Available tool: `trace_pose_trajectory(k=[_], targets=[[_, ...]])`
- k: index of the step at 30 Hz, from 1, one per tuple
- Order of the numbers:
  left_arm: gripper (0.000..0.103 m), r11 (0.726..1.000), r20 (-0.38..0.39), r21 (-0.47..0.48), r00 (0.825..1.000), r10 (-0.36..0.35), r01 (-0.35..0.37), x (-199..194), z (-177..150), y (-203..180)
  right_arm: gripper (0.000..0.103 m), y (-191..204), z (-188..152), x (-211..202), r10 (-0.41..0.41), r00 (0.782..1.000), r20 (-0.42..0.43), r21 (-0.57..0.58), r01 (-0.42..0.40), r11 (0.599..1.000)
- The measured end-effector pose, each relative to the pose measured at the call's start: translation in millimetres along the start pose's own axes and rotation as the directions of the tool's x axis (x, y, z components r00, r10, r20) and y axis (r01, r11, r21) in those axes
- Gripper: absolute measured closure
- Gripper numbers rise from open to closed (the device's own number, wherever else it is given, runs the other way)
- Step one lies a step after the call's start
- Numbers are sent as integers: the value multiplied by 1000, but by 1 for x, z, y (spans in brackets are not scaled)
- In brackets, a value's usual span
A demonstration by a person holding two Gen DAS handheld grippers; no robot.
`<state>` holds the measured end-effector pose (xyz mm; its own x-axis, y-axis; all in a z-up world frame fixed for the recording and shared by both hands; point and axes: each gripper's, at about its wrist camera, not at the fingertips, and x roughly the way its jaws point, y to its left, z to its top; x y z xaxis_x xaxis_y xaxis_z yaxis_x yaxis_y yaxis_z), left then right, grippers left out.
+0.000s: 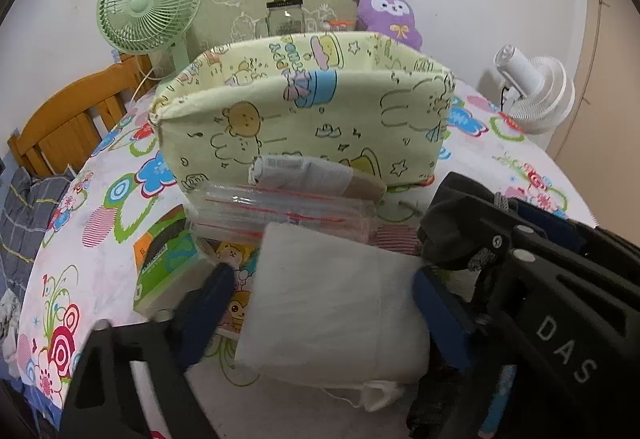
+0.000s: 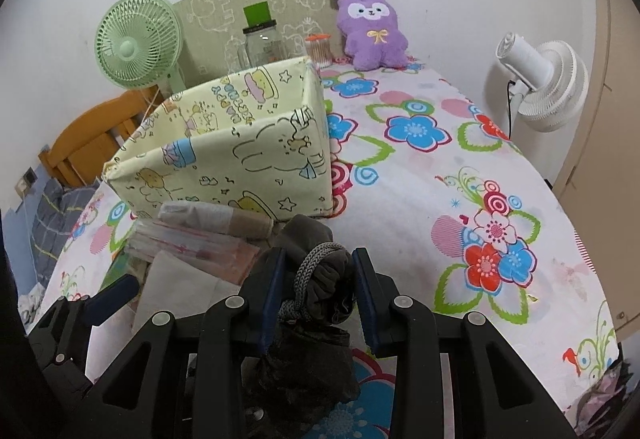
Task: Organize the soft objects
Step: 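Grasp the folded white cloth with the left tool, then lift the white cloth with the left tool while the right tool carries the black sock over the basket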
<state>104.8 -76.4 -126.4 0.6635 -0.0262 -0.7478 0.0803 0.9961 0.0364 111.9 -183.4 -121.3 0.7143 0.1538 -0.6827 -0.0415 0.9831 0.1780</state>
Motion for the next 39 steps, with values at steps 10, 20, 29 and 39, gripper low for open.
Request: trace_pose_trajectory(k=[10,20,29,39], targets=[[63,999,16,-31,999,30,-29,-1,1,11,66,3,0,4,3,1000,-10,-3,-3,1000],[86,999,44,-40,999,16,-15,-11,3,13,66,8,0,-1,7,1000,-1,-12,-7,1000],[86,999,82,-49,997,13,-9,-30,9,16,66,14,5,-15,16,1000,24,-23,-15,1000],[87,998,126,-57,992,-1,8,-53,21,19,66,21,17,-38,20,997,73,-34,-18,999]])
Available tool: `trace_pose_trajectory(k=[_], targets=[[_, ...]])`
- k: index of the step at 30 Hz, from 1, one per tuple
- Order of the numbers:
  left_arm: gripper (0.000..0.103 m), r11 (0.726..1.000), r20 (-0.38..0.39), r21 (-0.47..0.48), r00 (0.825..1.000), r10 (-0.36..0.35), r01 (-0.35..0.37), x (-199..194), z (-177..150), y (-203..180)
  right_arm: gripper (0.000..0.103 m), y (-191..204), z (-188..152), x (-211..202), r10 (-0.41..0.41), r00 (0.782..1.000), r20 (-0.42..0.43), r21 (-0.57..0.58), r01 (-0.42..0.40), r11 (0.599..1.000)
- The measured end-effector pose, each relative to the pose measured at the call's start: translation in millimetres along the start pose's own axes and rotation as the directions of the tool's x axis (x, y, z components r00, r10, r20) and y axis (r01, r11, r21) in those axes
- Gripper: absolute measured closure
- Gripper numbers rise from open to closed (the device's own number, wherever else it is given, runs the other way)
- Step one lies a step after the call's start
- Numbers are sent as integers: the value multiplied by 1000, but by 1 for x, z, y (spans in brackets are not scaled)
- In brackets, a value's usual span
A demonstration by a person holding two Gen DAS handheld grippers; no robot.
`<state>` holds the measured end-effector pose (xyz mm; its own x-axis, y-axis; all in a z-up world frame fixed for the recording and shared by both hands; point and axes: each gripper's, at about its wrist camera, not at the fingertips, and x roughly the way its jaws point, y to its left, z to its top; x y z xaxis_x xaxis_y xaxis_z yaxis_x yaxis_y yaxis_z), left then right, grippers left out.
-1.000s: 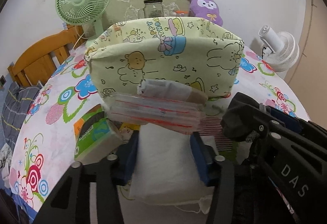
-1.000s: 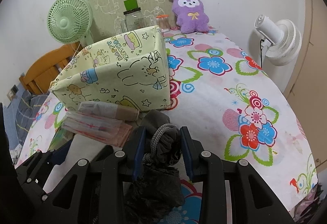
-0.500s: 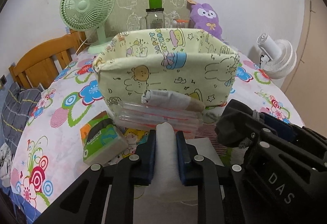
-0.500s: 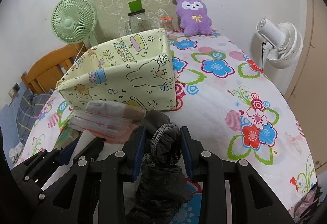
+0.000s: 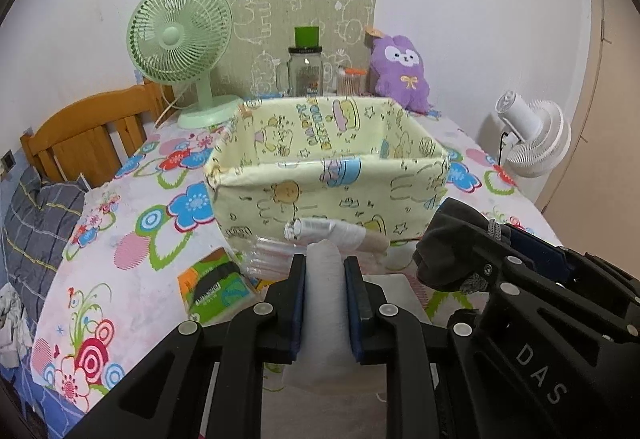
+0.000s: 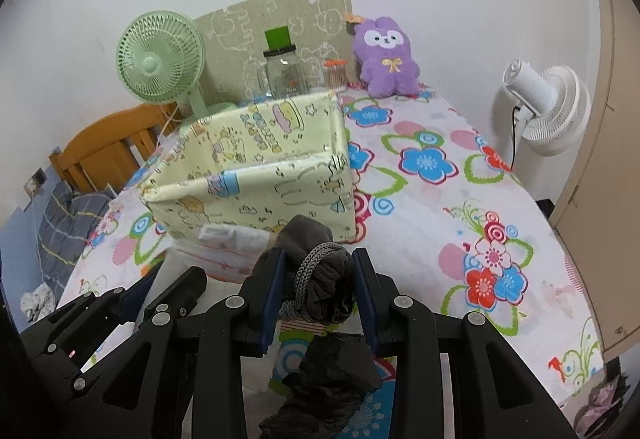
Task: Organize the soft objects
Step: 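Lift the white cloth with the left tool while the right tool carries the black sock over the basket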
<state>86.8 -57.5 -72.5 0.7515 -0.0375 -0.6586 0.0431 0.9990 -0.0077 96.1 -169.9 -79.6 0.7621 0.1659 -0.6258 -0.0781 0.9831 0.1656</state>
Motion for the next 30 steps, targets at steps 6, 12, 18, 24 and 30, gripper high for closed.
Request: trace_pose_trajectory(k=[6,12,18,24,30], targets=[[87,1000,26,-1,1000,-2,2,-12,12,2,66,5,11,-13,1,1000,29,-8,-1,1000],[87,1000,44,-6,999,-2,3,-18,22,5,66,11,22,-21,6,999,51,-20,-5,1000],[87,1000,59,-8,998,-7,7,-25,31,7,66,16,33,-27,13,998,69,-29,-11,1000],[87,1000,79,-14,997,-4,5,-31,43,11,66,22,44,-33,21,996,89,-40,-18,999],[86,1000,92,-23,996,-1,3,-32,52,15,66,27,56,-34,30,994,105,-49,-25,998]])
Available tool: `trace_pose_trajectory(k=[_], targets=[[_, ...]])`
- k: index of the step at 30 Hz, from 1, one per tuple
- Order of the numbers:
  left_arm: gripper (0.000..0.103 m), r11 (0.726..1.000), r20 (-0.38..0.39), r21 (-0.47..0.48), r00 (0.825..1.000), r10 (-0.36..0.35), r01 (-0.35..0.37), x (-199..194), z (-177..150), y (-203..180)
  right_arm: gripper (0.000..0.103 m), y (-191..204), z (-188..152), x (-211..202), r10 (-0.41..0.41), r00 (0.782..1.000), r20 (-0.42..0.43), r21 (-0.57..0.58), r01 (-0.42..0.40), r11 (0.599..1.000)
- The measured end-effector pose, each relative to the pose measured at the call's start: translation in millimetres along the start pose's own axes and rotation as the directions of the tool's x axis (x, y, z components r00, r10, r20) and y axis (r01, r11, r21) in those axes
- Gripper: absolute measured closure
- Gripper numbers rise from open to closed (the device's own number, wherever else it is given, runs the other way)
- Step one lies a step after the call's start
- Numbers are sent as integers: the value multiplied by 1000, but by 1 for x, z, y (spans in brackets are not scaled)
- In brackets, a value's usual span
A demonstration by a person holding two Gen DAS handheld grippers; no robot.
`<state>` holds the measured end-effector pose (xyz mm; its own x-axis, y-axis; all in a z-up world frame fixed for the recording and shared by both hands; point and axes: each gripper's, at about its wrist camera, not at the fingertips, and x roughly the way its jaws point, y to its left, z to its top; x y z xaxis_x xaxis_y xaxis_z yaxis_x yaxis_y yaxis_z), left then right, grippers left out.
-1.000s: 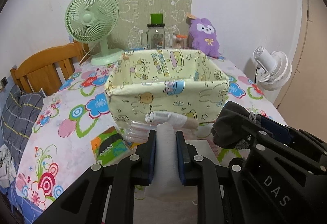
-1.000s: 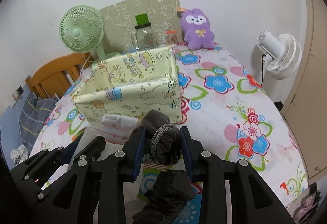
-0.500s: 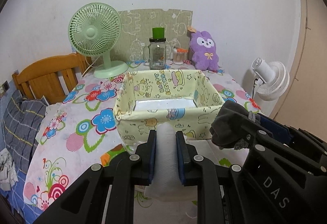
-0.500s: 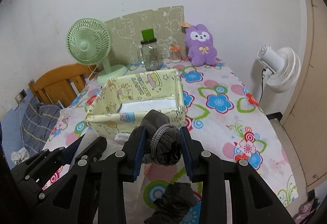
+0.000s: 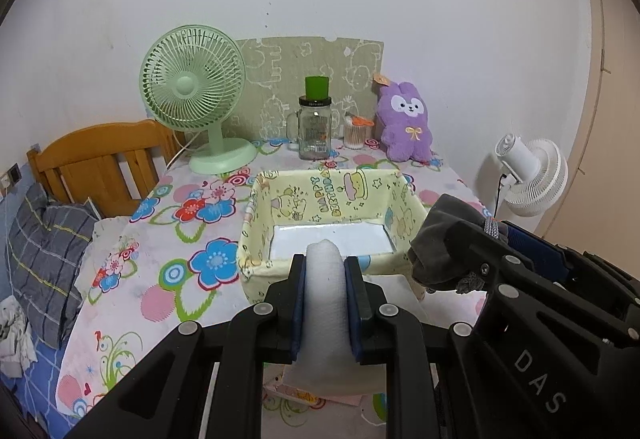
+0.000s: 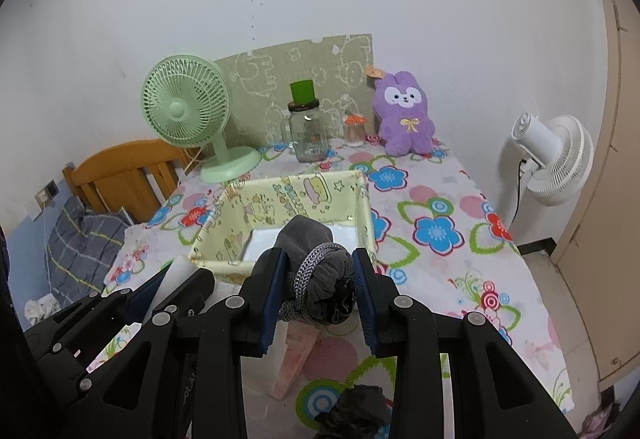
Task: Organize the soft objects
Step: 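Lift the white cloth with the left tool while the right tool carries the black sock over the basket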
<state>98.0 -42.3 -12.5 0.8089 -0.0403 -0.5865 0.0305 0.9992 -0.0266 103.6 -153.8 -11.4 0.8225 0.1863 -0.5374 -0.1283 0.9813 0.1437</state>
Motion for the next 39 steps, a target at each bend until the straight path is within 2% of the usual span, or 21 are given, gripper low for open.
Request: trace_pose_trajectory(k=[15,32,39], targets=[[86,1000,2,-19,1000,22,-22,23,22,10,66,3,24,26,29,1000,4,2,-30,1000],[86,999,-8,-30,1000,21,-21,50,37,15,66,4,45,63,28,1000,-9,-4,-28,1000],[86,999,-28,-41,999,26,-27,76,47,23,66,6,51,83,27,999,-20,-3,-27,1000]])
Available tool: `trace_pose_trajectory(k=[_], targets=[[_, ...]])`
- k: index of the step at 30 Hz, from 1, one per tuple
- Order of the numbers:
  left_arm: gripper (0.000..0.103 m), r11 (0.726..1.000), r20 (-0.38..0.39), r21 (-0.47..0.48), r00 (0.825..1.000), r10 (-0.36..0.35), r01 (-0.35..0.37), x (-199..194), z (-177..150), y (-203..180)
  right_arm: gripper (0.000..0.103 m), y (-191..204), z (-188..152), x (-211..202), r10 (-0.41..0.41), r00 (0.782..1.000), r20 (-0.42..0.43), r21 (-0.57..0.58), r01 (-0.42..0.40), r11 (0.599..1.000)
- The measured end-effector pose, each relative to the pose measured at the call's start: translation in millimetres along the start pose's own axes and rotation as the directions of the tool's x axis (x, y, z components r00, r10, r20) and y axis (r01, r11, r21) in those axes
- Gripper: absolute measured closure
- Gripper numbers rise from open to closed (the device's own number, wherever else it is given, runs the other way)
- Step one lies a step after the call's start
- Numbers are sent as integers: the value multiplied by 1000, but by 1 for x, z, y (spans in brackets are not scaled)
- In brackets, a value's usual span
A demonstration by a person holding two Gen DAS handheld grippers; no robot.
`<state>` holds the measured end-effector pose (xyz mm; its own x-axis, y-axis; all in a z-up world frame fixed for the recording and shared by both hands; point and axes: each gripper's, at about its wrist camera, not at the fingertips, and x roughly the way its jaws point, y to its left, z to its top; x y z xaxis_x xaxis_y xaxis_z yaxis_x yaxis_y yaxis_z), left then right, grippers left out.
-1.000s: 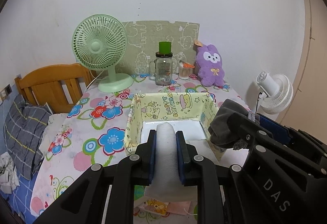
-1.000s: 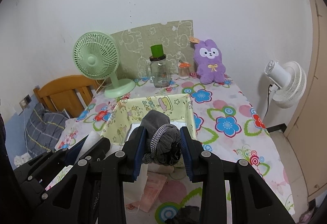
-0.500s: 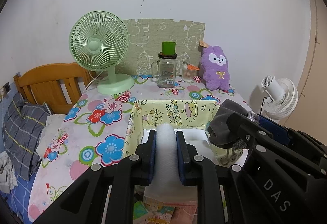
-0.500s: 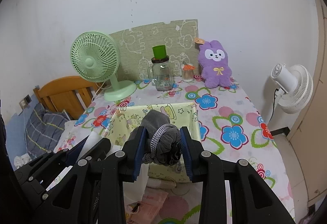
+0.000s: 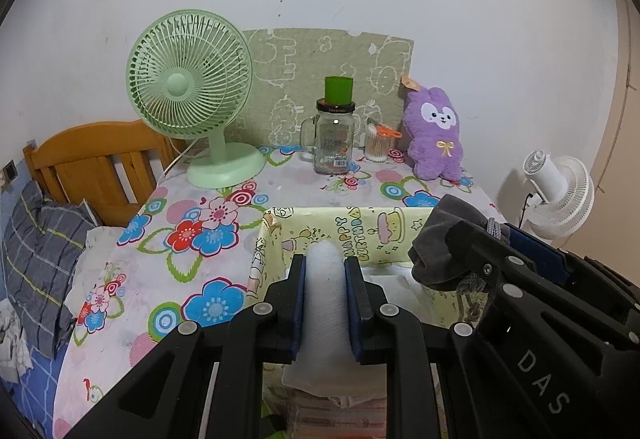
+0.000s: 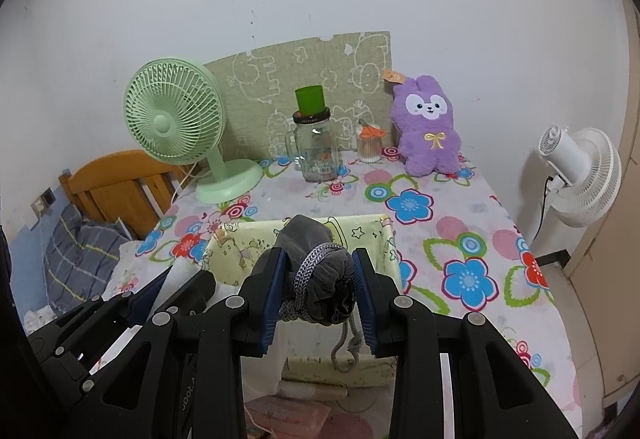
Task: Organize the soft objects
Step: 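Lift the white cloth with the left tool while the right tool carries the black sock over the basket, then open the left tool to drop the white cloth in the basket while the right tool releases the sock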
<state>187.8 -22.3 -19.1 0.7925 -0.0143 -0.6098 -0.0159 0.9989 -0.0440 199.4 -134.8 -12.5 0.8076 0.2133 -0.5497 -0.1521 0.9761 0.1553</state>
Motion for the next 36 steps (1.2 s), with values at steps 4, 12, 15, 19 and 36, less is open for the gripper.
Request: trace_pose_trajectory(k=[4,12,15,19,36], targets=[[86,1000,-12,-1,1000,8,-8,13,2,4,66,1,0,12,14,1000,-11,6,-14,1000],[83,999,-35,-3,999,36,-36,32,4,5,66,1,5,34,5,999,-34,-7,-5,1000],[82,999,-50,-3,997,50,-50,40,4,5,66,0,5,44,5,999,-51,-9,-6,1000],[79,997,-78,-9,994,71,-72,51,3,8,66,-1,5,57,11,998,-69,-4,-11,1000],[40,998,-125,15,990,64,-62,73,-3,3,63,0,0,93,17,989,-149,-2,-18,1000]])
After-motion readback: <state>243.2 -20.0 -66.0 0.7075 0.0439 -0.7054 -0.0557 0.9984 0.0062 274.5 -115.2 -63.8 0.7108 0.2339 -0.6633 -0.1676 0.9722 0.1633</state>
